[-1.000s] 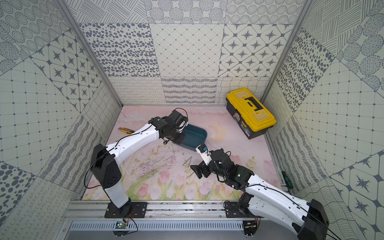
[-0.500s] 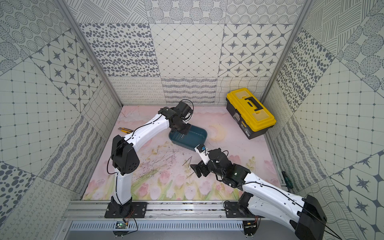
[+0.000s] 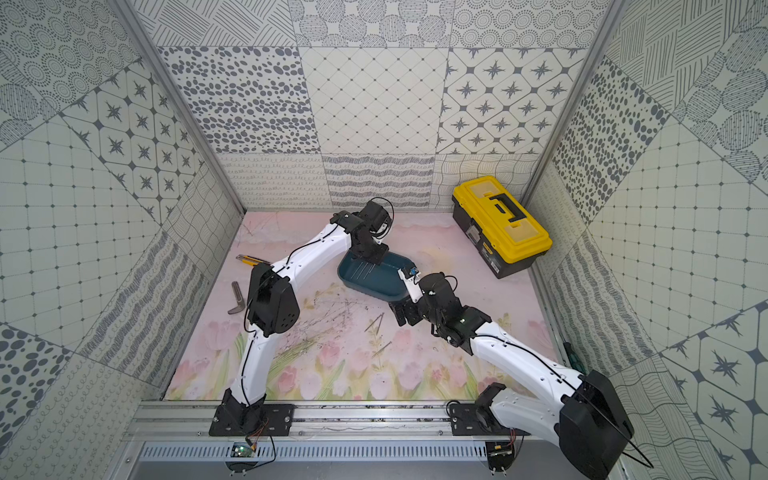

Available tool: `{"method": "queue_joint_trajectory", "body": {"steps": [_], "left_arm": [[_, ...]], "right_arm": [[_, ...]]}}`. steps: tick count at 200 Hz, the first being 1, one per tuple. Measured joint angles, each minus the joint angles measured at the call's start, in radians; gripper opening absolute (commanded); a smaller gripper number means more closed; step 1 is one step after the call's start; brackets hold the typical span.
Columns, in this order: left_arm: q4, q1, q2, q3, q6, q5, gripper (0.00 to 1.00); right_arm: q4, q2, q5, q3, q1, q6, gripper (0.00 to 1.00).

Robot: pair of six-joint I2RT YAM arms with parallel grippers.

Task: Put the nails on the desktop into the storage box
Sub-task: Place the nail in the storage box.

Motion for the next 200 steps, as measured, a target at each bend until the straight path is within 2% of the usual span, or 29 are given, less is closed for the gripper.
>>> {"method": "queue_joint_trajectory", "body": {"steps": [65,200], "left_arm": [[0.0,0.002,0.079,0.031,-0.002,0.002,0.0],[0.016,0.003,0.153,0.025,-0.005,-0.034,0.0]], "right_arm": [[0.006,0.013,-0.029,0.009,-0.032,-0.013,0.97],[0.004,-0.008,-0.056,0.009,-0.039,-0.018,0.97]]}}
